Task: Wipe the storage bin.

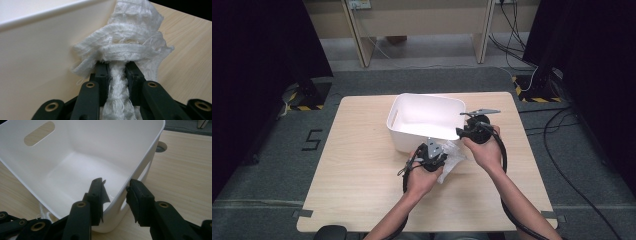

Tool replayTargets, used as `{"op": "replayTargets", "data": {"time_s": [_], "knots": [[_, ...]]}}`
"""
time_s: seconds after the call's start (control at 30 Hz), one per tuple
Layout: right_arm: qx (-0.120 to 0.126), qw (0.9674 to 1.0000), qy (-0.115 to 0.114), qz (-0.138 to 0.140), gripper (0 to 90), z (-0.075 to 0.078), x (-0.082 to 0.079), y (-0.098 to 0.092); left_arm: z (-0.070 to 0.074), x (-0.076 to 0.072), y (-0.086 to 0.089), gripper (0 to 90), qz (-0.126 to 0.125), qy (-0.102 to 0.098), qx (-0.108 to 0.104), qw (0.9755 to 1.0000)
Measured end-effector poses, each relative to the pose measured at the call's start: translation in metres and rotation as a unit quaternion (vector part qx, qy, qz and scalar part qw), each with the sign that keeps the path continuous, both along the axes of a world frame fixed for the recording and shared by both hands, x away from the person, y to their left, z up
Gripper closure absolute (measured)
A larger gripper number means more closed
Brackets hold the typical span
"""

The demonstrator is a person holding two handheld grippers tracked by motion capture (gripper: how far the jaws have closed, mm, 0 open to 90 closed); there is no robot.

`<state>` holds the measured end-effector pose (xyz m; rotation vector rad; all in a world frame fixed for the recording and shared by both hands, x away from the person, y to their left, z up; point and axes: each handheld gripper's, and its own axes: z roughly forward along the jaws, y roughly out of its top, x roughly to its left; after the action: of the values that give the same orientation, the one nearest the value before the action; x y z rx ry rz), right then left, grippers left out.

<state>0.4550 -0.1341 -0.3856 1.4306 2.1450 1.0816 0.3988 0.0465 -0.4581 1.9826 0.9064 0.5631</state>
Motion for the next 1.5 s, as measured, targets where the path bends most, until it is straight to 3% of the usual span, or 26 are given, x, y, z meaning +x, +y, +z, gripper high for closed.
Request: {"op": "replayTargets", "data": {"time_s": [0.47, 0.83, 1.0, 1.1, 1.17, 1.33, 1.43, 1.47, 1.5], "knots": [[-0.001, 1.0, -0.001, 0.0, 65.1, 0.0, 0.0, 0.0, -0.015, 0.002, -0.006, 75.2, -0.005, 0.014, 0.012, 0.9998], [-0.003, 1.0, 0.0, 0.003, 65.3, 0.0, -0.002, 0.001, -0.033, 0.005, -0.012, 75.2, -0.008, 0.032, 0.037, 0.9988], [-0.006, 0.9999, 0.013, 0.004, 65.3, -0.004, -0.002, 0.005, -0.037, 0.005, -0.014, 75.2, -0.009, 0.033, 0.039, 0.9986], [-0.014, 0.9993, 0.034, 0.005, 66.6, -0.012, 0.001, 0.01, -0.035, 0.005, -0.014, 75.2, -0.012, 0.029, 0.039, 0.9988], [0.001, 0.9988, 0.048, -0.005, 68.9, -0.02, 0.002, 0.012, -0.031, 0.004, -0.014, 75.2, -0.013, 0.029, 0.035, 0.9989], [0.005, 0.9992, 0.038, -0.014, 72.0, -0.007, 0.0, 0.018, -0.022, 0.003, -0.013, 75.2, -0.012, 0.014, 0.033, 0.9993], [0.018, 0.9985, 0.047, -0.021, 74.8, -0.005, 0.001, 0.015, -0.018, 0.002, -0.01, 75.2, -0.005, -0.002, 0.038, 0.9993], [0.045, 0.9979, 0.041, -0.023, 75.3, 0.0, 0.001, 0.012, -0.01, 0.002, -0.007, 75.2, 0.0, -0.007, 0.028, 0.9996], [0.045, 0.9979, 0.041, -0.023, 75.3, 0.0, 0.001, 0.012, -0.01, 0.002, -0.007, 75.3, 0.0, -0.007, 0.028, 0.9996]]}}
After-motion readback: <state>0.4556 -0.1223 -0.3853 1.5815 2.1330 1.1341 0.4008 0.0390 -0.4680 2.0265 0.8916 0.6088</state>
